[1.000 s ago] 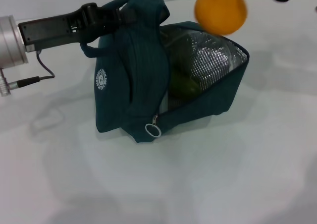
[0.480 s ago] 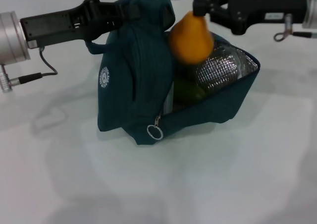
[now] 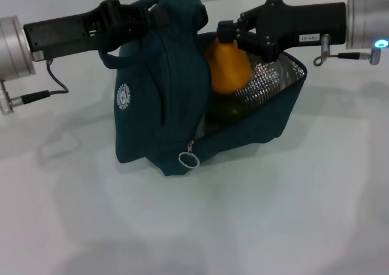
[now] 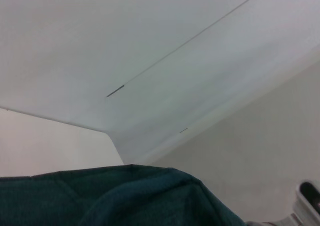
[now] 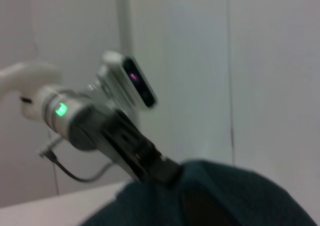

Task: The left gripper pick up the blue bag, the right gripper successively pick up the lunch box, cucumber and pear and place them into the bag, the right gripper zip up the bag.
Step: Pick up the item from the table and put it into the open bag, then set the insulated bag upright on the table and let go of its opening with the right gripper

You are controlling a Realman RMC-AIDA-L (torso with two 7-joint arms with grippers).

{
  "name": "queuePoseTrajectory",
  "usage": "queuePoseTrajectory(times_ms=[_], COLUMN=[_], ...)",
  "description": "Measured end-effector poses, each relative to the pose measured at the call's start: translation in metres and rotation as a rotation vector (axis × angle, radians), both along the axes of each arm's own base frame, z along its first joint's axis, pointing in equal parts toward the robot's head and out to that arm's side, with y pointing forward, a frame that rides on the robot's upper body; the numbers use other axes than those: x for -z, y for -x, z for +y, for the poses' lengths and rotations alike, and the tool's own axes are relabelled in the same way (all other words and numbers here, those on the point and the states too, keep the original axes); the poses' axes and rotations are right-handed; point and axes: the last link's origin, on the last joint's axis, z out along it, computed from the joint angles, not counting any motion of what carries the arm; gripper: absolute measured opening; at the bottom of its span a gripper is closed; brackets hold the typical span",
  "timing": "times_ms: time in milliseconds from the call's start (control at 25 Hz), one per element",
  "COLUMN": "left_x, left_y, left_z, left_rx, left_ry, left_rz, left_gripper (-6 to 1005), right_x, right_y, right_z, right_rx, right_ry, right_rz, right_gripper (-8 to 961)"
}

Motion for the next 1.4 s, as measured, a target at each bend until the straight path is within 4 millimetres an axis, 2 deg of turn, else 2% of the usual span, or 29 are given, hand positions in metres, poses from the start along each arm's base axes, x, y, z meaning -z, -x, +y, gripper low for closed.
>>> queuePoseTrajectory(times_ms=[200,560,760,1000,1080,1200,1240,1280,1320,1400], left_x=[0.0,-0.001,-0.001,-0.001,-0.001,-0.001,-0.001,-0.001,-0.001,0.0], left_y=[0.0,-0.003,-0.003,0.0,0.0,0.001,0.001,0.001,0.001,0.001], left_z=[0.0,0.002,0.002,0.001,0.001,0.0,0.0,0.0,0.0,0.0], left_rx=[0.002,0.01,0.009,0.009,0.01,0.011,0.013,0.013,0.015,0.015], left_ry=[0.0,-0.001,-0.001,-0.006,-0.007,-0.008,-0.009,-0.009,-0.01,-0.01], left_rz=[-0.001,0.001,0.003,0.007,0.008,0.009,0.009,0.009,0.009,0.01], left_gripper=[69,70,70,70,70,70,70,70,70,70], right_x=[0.011,0.014,0.011,-0.012,-0.027,-0.049,-0.049,-0.056,-0.069,-0.073], right_y=[-0.006,0.004,0.004,0.0,-0.006,-0.026,-0.026,-0.035,-0.062,-0.077], right_z=[0.004,0.004,0.006,-0.002,-0.008,-0.019,-0.019,-0.024,-0.039,-0.048], right_rx=[0.066,0.057,0.079,0.097,0.105,0.146,0.146,0.172,0.258,0.314], right_ry=[0.004,0.037,0.033,-0.015,-0.046,-0.1,-0.1,-0.115,-0.157,-0.175], right_rz=[-0.043,-0.033,-0.018,0.147,0.221,0.309,0.309,0.338,0.395,0.426], right_gripper=[32,31,150,340,601,635,646,658,669,692])
